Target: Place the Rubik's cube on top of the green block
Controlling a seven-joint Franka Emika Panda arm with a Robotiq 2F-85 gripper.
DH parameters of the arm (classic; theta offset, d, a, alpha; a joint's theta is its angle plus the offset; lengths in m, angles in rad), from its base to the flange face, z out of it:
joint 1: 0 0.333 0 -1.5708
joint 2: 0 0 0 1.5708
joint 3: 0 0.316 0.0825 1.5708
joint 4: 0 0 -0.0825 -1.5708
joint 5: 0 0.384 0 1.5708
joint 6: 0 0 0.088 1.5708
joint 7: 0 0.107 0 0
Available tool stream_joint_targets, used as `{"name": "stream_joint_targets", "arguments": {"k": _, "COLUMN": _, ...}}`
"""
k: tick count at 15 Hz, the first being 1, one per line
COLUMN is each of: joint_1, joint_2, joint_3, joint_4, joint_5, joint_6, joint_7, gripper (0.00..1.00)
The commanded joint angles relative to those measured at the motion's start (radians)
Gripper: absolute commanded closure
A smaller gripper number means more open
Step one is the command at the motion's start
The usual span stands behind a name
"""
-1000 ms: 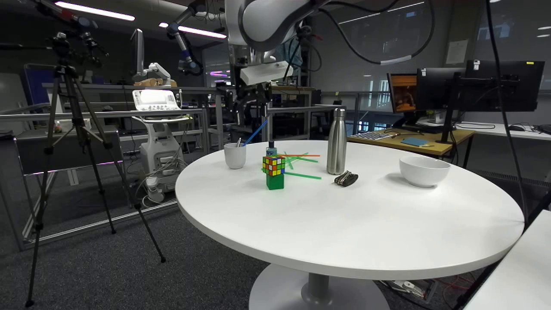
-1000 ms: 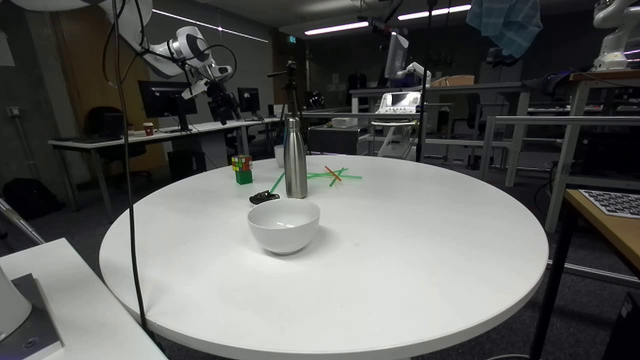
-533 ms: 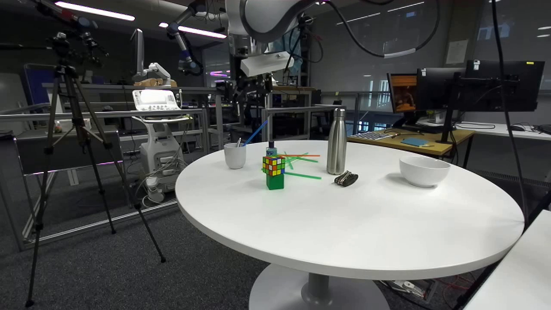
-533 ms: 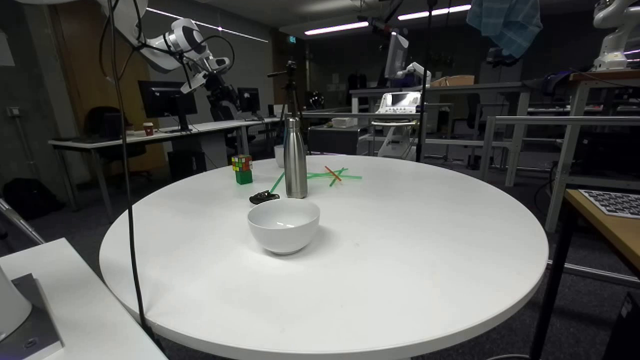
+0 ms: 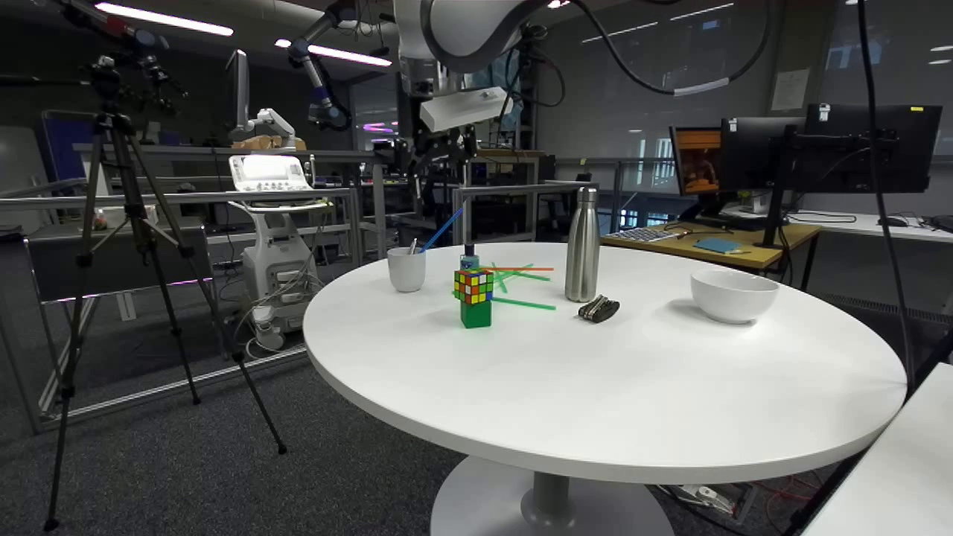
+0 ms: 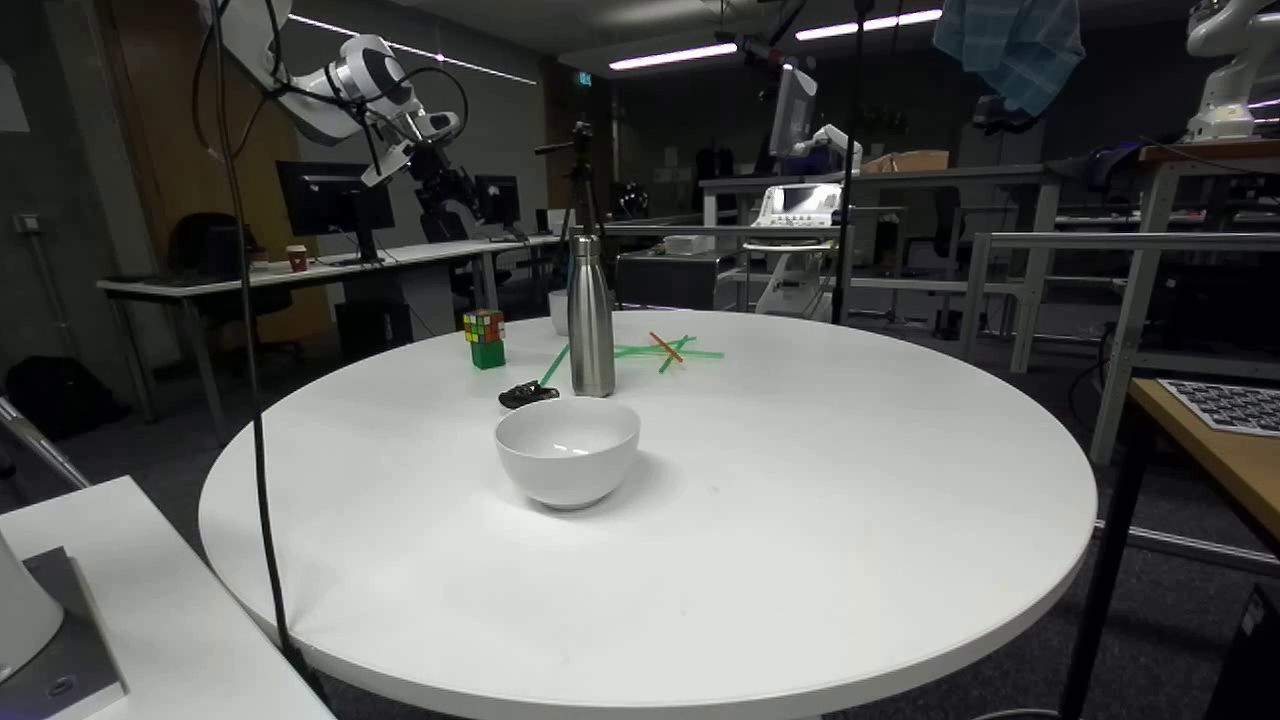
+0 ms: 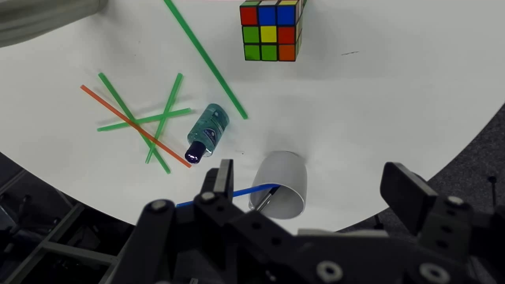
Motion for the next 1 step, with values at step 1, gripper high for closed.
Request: {"name": "stream_joint_targets", "arguments": {"k": 1, "joint_1": 0.000, "joint_2": 0.002, "joint_3": 0.000, "joint_4": 0.000, "joint_5": 0.000, "joint_6": 0.000, "joint_7": 0.000, "gripper": 0.00}}
